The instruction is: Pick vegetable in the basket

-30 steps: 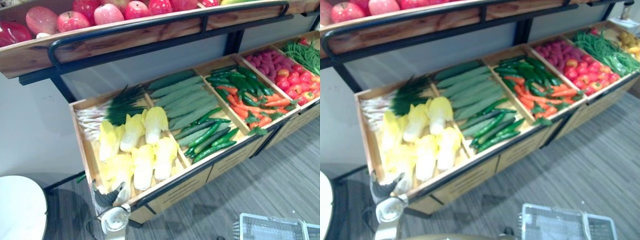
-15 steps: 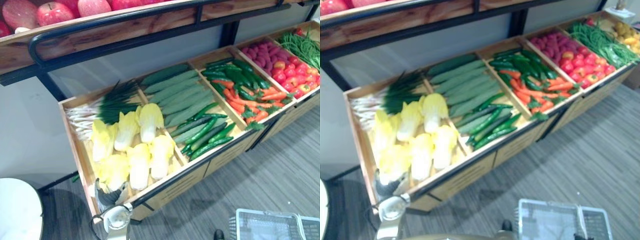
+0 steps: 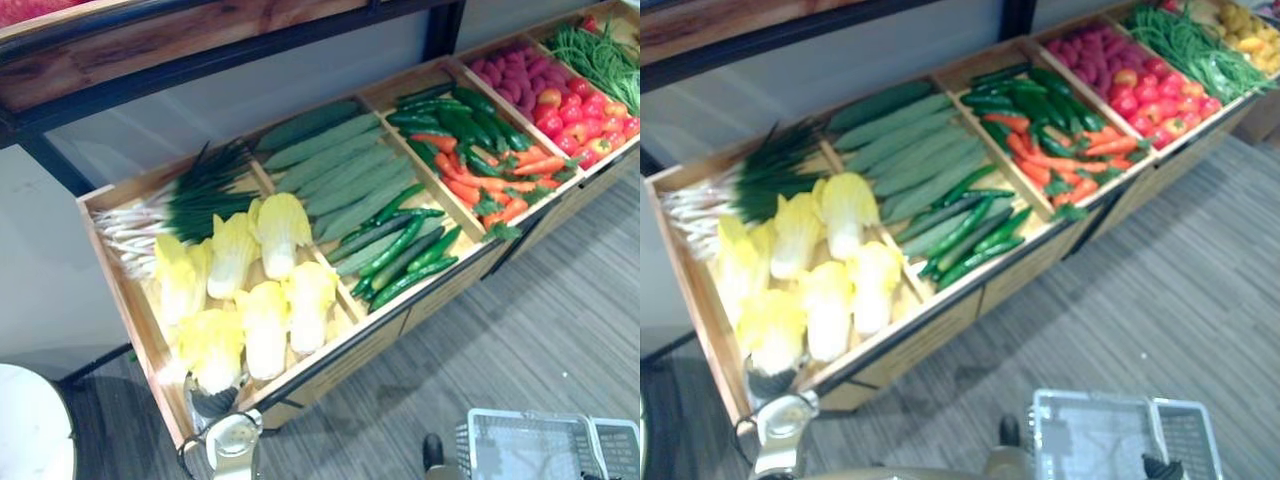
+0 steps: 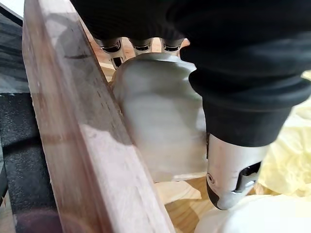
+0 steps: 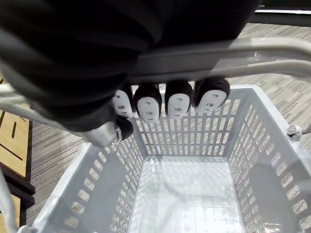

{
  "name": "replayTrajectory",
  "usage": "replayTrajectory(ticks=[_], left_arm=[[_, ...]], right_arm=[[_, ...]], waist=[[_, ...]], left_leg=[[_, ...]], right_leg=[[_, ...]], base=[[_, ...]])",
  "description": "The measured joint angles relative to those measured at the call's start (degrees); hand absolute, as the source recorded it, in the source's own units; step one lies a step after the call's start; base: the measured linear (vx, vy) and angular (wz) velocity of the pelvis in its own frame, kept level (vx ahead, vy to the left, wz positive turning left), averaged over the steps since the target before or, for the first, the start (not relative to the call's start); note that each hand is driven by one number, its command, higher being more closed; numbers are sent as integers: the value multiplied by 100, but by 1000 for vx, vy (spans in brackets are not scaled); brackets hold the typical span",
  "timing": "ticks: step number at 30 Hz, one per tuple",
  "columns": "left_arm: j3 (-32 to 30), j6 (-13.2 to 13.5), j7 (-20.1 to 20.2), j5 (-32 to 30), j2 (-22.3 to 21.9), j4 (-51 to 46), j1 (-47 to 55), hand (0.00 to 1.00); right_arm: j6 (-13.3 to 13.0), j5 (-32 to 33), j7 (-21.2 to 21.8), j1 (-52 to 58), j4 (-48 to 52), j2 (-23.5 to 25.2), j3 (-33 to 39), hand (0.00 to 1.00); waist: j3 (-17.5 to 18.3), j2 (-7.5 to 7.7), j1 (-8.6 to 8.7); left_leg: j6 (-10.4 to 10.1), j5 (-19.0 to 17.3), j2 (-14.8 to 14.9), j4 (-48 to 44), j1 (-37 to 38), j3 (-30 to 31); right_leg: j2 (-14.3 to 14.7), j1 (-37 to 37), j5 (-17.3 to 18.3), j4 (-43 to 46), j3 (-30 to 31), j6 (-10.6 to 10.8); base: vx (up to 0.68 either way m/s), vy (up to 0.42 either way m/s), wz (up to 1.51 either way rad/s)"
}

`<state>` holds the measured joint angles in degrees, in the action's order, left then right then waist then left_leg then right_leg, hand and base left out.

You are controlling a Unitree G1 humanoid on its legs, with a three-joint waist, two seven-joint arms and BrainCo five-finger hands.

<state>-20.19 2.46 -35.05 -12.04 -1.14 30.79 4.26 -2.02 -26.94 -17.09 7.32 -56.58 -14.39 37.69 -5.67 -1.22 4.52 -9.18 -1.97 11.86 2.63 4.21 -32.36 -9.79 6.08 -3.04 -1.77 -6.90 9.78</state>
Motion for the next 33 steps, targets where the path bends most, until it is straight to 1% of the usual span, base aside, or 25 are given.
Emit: replayTrajectory(ticks=[2,5,6,9,15,18,22,26,30,32,33], left_arm=[[-60,-2,-73,-53,12,110,-12,0],[-58,7,-76,-76,18,222,-34,0],[-63,8,-75,-123,29,326,-67,100],[-99,16,-43,-218,53,425,-93,100],[-341,37,-12,-218,309,804,-237,100],[-414,38,-10,-217,396,1058,-406,100],[-449,38,-9,-203,438,1177,-471,100],[-449,73,0,-164,473,1320,-531,100],[-444,74,2,-122,495,1428,-574,100],[-425,72,30,60,475,1377,-583,100],[-401,65,54,70,455,1277,-617,100]], right_arm=[[-5,0,-22,-21,0,0,-7,100],[-6,0,-43,-43,-6,0,-16,100],[-6,0,-63,-46,-8,-1,-31,100],[-13,-3,-67,-62,-12,-35,-70,100],[-16,-16,-67,-157,-60,-214,-257,100],[-84,-22,-66,-157,-65,-277,-281,100],[-130,-33,-57,-179,-136,-377,-457,100],[-140,-59,-5,-253,-292,-468,-476,100],[-144,-64,6,-258,-289,-501,-488,100],[-135,-60,8,-224,-291,-501,-471,100],[-122,-58,8,-199,-291,-501,-441,100]], waist=[[-2,-7,-1],[-6,-15,2],[-7,-18,3],[-17,-37,14],[-30,-71,11],[-45,-97,22],[-45,-96,29],[-45,-97,40],[-45,-95,125],[-45,-96,174],[-47,-90,165]], left_leg=[[-2,-2,0,-21,-1,-15],[-5,-5,1,-57,3,-23],[-8,-8,2,-67,7,-24],[-10,-26,2,-71,24,-39],[-38,-58,4,-72,94,-185],[-41,-58,20,-72,96,-192],[-41,-58,24,-71,102,-191],[-41,-57,22,-66,165,-168],[-39,-55,-12,-11,235,-113],[-33,-51,-33,7,235,-1],[-29,-48,-44,21,233,20]], right_leg=[[3,34,0,17,48,0],[3,46,0,40,91,0],[2,47,0,49,99,0],[3,55,-1,70,122,0],[38,62,-55,-25,263,-12],[56,64,-66,-42,269,-15],[64,46,-106,-77,263,-18],[60,-59,-125,-131,229,-13],[28,-194,-136,-220,146,6],[-5,-261,-136,-243,44,8],[-19,-272,-137,-242,20,9]], base=[[-16,-30,-11],[-35,-36,-6],[-44,-32,-3],[-57,-30,-3],[-51,-32,-13],[-26,-36,-5],[-9,-20,-1],[-23,-32,4],[-41,-28,9],[-42,-36,20],[-29,-30,18]])
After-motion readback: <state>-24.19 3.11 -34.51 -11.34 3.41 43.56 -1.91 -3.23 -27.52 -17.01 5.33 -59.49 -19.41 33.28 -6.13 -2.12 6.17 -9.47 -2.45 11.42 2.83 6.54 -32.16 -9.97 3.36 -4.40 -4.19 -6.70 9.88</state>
